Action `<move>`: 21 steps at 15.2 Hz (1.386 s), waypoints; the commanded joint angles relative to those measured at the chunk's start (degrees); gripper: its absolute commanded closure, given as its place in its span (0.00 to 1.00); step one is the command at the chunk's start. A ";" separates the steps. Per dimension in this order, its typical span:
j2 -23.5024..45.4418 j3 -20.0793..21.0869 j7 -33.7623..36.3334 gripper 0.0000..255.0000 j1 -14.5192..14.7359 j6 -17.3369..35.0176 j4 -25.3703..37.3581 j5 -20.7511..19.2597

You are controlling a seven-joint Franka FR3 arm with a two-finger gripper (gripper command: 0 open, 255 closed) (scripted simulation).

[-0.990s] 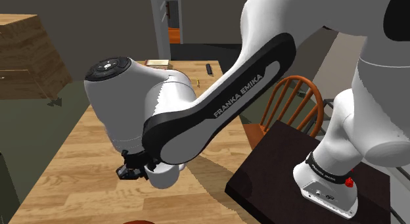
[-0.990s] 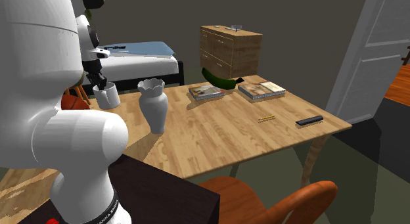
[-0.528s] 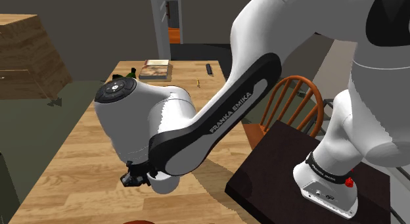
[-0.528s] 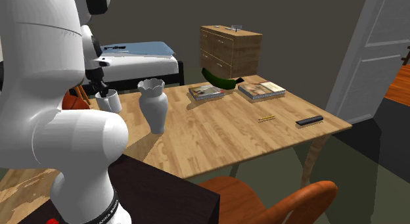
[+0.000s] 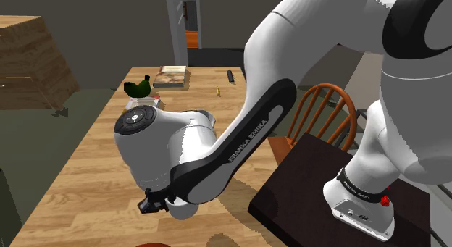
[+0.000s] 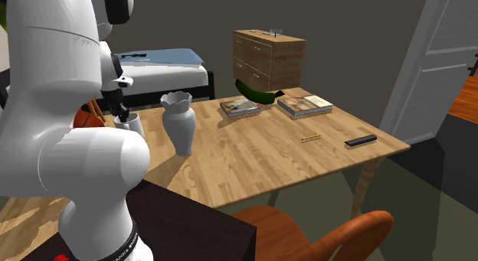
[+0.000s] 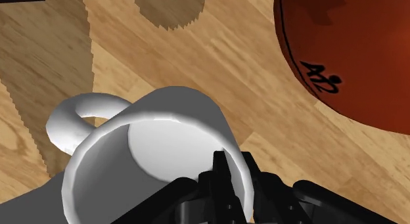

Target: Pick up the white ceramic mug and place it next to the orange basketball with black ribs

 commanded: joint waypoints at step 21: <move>10.23 -3.99 3.65 1.00 2.86 9.01 0.93 -5.22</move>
